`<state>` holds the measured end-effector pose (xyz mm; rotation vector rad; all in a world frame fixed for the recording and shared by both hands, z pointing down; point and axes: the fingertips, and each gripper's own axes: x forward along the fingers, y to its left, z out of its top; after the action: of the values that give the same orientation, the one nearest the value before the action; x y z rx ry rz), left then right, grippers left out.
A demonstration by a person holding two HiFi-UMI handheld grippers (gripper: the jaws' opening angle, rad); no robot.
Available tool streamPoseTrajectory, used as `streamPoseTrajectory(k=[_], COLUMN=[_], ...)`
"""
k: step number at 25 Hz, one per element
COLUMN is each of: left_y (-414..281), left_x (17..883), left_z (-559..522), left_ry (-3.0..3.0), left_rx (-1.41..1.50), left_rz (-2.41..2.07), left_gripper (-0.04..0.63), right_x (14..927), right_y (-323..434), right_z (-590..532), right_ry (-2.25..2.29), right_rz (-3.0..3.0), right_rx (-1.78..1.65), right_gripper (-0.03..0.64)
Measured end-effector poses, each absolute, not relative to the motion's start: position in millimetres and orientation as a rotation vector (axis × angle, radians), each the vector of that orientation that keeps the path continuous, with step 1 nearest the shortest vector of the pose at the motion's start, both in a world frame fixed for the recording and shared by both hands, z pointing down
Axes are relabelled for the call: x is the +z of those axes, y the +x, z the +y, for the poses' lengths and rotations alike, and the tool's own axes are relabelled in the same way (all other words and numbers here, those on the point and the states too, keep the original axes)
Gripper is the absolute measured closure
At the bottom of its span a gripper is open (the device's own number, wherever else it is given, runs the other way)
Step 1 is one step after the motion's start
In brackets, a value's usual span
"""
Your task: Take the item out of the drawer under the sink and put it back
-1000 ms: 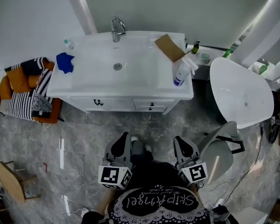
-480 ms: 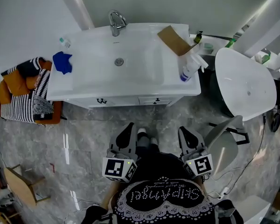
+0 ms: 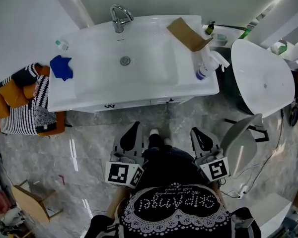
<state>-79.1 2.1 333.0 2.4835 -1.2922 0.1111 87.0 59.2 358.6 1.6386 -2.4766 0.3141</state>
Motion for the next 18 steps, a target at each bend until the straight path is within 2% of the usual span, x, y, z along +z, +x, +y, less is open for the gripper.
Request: streamPoseTrajectory(k=[9,18], left_y=[-96,-99], left_x=[339,348], left_z=[-11,-20], left_ry=[2.494,2.463], left_rx=[0.126,0.168], left_rz=[-1.273,-1.263], left_gripper=[0.591,0.591], right_x=[358,375], right_y=[91,84], right_z=[41,34], right_ry=[1.785,1.728], right_rz=[-2.433,-2.396], right_rx=[0.299,0.373], right_gripper=[0.597,0.597])
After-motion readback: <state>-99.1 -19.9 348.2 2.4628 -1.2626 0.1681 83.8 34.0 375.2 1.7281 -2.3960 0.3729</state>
